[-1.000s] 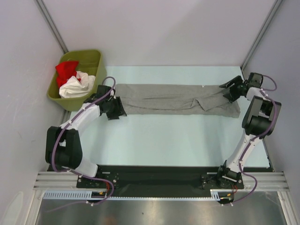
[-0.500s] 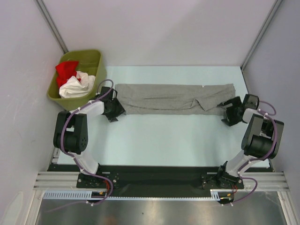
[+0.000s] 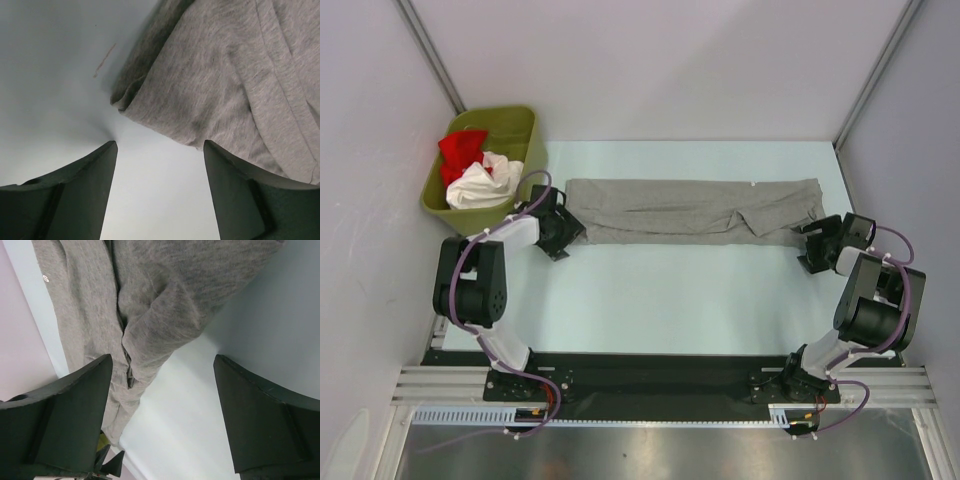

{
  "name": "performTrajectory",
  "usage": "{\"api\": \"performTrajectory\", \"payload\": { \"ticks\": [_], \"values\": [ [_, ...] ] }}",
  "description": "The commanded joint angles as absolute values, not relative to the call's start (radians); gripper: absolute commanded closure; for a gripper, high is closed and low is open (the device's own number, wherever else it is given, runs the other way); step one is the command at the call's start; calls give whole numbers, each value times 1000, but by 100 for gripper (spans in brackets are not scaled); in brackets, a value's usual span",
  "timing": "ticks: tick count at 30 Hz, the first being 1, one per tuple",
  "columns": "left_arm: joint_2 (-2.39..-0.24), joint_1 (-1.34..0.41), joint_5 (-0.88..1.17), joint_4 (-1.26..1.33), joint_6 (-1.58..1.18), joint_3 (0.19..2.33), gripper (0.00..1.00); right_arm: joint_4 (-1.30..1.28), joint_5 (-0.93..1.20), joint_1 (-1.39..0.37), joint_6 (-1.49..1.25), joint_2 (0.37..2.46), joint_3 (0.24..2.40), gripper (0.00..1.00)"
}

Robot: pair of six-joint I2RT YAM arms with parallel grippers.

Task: Fold and stack the t-shirts
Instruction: Fold the tshirt

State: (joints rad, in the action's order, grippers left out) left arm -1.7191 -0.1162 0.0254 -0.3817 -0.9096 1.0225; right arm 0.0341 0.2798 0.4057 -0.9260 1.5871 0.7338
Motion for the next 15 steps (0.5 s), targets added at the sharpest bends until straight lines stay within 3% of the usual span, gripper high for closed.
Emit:
{"api": "performTrajectory", "payload": {
  "ticks": [1, 9, 10, 12, 13, 15],
  "values": [
    [-1729, -107, 2, -338, -963, 1020, 25, 104, 218, 397, -962, 1589, 715, 16],
    [-1784, -106, -58, -304, -1000, 1023, 37, 178, 161, 362, -994, 1660, 726, 26],
    [-1801, -106, -64, -301, -990, 1026, 47, 184, 153, 354, -996, 1667, 729, 27],
    [-1812, -106, -92, -299, -953, 1042, 58, 187, 147, 348, -994, 1686, 742, 31],
    [-1819, -106, -101, -301, -942, 1045, 67, 186, 147, 347, -986, 1709, 759, 35],
    [-1825, -106, -124, -305, -899, 1058, 76, 186, 150, 345, -980, 1732, 781, 45]
  ]
}}
